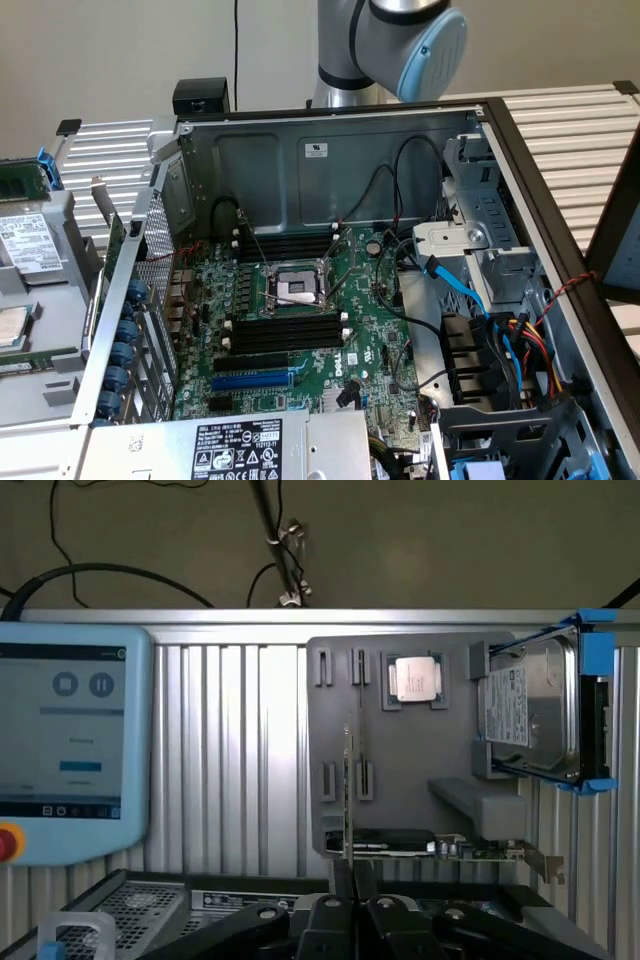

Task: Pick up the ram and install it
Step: 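Pick up the ram and move it above insertion slot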

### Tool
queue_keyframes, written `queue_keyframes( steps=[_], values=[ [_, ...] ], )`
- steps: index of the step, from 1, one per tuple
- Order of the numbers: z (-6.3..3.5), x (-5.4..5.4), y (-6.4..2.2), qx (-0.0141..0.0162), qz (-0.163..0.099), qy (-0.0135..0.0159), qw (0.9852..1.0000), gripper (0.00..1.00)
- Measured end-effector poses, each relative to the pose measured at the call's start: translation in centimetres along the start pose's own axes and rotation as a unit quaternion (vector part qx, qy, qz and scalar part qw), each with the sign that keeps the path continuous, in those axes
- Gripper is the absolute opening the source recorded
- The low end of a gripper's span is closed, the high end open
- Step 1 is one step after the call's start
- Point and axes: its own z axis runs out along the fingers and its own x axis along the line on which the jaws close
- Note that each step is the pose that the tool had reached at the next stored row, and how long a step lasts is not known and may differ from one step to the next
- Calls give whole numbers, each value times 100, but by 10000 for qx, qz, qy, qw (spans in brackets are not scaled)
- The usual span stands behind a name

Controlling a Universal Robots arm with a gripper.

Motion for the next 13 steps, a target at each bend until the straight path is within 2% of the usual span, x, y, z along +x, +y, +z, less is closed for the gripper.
queue_keyframes(
  steps=[13],
  values=[
    [2,-43,-299,9,1,0,10000,12]
  ],
)
